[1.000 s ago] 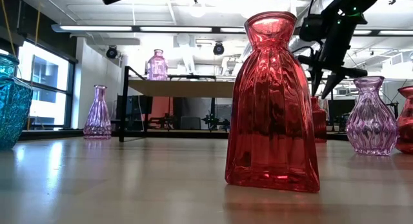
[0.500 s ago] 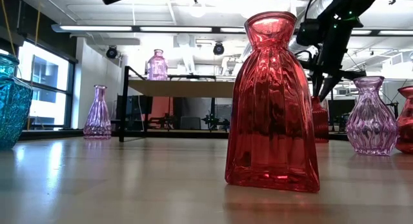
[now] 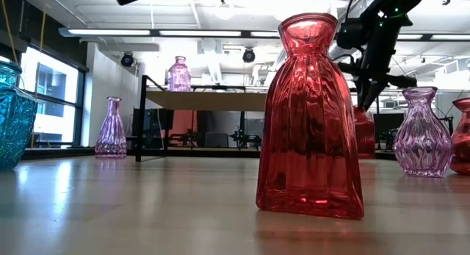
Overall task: Sort vases onto shelf
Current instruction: Put the top right red vase on the shelf
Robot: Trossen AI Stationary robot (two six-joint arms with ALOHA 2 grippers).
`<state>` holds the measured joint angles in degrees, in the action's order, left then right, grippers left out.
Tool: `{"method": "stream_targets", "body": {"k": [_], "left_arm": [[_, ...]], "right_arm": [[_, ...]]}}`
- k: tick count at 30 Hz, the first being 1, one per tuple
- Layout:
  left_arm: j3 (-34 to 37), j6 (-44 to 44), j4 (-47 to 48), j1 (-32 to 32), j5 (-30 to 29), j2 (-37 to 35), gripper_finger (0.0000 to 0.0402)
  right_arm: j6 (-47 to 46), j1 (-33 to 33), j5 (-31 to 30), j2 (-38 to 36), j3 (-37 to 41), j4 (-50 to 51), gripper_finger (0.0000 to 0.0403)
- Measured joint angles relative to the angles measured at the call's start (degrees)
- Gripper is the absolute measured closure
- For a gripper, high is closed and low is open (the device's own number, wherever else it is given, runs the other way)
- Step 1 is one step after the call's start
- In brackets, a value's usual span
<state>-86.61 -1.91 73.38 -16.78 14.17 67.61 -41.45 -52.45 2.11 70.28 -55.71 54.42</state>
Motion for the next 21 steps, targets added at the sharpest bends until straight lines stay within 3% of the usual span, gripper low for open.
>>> {"method": "stream_targets", "body": {"k": [10,21], "left_arm": [[0.0,0.2,0.0,0.0,0.0,0.0,0.0298],[0.0,0.7,0.0,0.0,0.0,0.0,0.0298]], "right_arm": [[3.5,2.2,0.0,-0.1,-9.9,16.0,0.04],[0.3,10.9,-1.3,-0.1,-29.5,29.0,0.0402]]}}
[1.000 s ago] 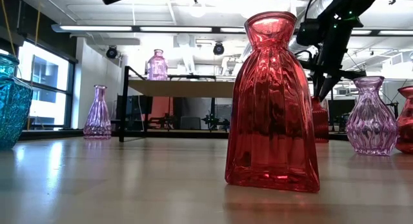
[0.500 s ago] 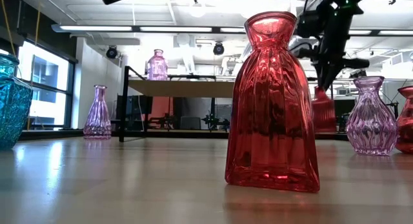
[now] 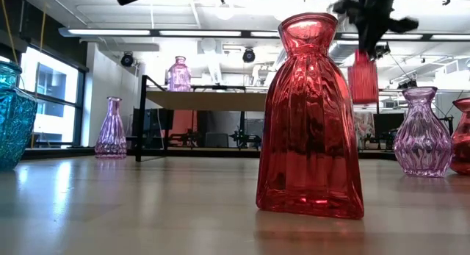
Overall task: Sort vases onto shelf
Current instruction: Put the top right red vase on the shelf
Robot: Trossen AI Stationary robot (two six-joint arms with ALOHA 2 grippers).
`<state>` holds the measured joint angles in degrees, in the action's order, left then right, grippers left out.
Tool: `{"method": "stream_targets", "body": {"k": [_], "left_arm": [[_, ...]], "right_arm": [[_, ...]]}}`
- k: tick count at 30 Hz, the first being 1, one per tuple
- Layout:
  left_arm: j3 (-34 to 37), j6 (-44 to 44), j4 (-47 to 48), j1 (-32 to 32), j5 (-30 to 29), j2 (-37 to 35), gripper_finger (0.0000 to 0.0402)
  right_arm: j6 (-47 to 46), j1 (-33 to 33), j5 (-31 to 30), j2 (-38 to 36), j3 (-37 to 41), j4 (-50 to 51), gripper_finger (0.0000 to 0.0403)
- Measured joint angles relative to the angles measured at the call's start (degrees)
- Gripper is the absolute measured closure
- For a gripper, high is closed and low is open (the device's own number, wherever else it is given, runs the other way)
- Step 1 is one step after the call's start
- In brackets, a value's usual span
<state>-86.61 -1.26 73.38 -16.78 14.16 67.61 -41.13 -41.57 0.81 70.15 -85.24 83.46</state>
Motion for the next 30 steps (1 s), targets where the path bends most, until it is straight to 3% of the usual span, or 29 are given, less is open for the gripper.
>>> {"method": "stream_targets", "body": {"k": [5,14,22,30], "left_arm": [[0.0,0.4,0.0,0.0,0.0,0.0,0.0298],[0.0,1.9,0.0,0.0,0.0,0.0,0.0298],[0.0,3.0,0.0,0.0,0.0,0.0,0.0298],[0.0,3.0,0.0,0.0,0.0,0.0,0.0298]], "right_arm": [[-4.1,4.0,-3.4,-0.1,-8.1,7.2,0.0402],[-11.8,12.1,-4.8,-0.4,-14.4,5.7,0.0402],[-14.3,19.4,-4.8,3.6,-13.7,-2.0,0.0402],[-8.8,21.4,-0.9,11.7,-14.3,-11.8,0.0402]]}}
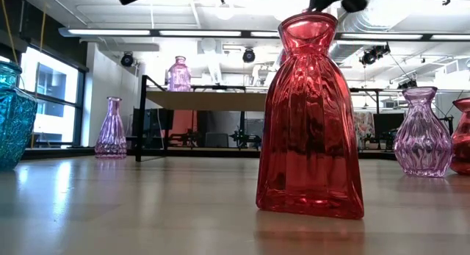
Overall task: Sort vases onto shelf
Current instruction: Put the top right red vase on the shelf
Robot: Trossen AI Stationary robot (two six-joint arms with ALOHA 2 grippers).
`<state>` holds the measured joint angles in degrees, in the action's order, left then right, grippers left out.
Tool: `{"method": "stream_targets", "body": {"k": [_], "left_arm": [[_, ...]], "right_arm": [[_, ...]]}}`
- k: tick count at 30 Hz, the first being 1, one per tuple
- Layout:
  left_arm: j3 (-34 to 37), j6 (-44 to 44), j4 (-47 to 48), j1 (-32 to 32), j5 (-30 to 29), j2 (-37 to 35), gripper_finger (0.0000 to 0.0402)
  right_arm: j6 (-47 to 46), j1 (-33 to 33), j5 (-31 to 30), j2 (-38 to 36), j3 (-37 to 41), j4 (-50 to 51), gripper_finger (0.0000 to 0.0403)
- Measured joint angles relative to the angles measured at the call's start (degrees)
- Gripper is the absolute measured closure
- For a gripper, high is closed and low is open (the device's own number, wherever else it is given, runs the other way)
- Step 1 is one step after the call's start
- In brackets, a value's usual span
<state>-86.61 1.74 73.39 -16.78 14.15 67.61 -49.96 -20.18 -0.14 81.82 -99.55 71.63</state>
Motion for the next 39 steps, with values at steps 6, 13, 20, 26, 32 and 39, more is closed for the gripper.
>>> {"method": "stream_targets", "body": {"k": [6,13,20,26,32,39], "left_arm": [[0.0,0.0,0.0,0.0,0.0,0.0,0.0298],[0.0,0.0,0.0,0.0,0.0,0.0,0.0298],[0.0,0.0,0.0,0.0,0.0,0.0,0.0298],[0.0,0.0,0.0,0.0,0.0,0.0,0.0298],[0.0,1.5,0.0,0.0,0.0,0.0,0.0298],[0.0,0.3,0.0,0.0,0.0,0.0,0.0298]], "right_arm": [[3.9,0.0,0.0,7.1,-6.6,0.0,0.0402],[8.9,-0.6,0.0,16.3,-20.8,1.5,0.0402],[13.1,-2.9,-1.3,25.0,-33.9,5.8,0.0402],[14.4,-5.8,-0.1,27.3,-33.1,3.1,0.0402],[15.5,-7.6,-2.3,28.3,-32.9,5.5,0.0402],[18.9,-9.1,-2.7,28.6,-32.9,5.6,0.0402]]}}
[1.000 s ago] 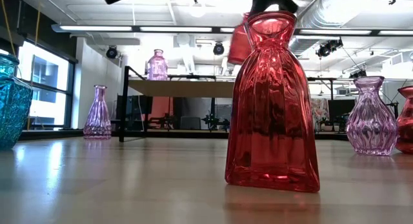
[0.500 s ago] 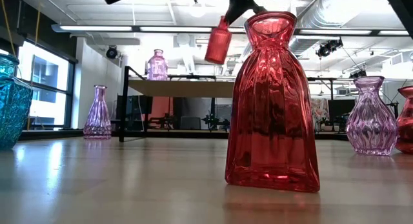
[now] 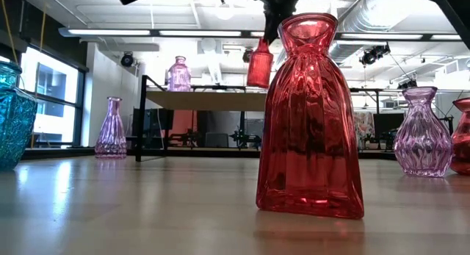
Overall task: Sort vases onto shelf
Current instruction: Put the top right red vase on the shelf
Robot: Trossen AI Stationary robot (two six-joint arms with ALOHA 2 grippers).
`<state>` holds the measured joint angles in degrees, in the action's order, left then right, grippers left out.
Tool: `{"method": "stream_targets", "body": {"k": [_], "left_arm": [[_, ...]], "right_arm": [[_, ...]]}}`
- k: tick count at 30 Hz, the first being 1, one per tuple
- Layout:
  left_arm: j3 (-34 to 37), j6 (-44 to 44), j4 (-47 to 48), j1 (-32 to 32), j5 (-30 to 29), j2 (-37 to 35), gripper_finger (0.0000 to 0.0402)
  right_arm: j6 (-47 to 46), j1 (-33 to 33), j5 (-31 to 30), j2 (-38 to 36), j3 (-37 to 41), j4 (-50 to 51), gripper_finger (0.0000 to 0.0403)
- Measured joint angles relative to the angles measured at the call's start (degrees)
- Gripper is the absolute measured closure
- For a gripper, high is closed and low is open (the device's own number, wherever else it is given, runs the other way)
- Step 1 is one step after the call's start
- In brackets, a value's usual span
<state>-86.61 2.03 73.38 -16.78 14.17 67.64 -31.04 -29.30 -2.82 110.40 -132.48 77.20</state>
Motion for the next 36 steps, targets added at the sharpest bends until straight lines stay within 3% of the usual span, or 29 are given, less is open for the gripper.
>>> {"method": "stream_targets", "body": {"k": [36], "left_arm": [[0.0,-0.3,-0.6,-0.1,-3.2,0.0,0.0298]], "right_arm": [[6.1,-4.1,5.0,4.0,0.0,0.5,0.0402]]}}
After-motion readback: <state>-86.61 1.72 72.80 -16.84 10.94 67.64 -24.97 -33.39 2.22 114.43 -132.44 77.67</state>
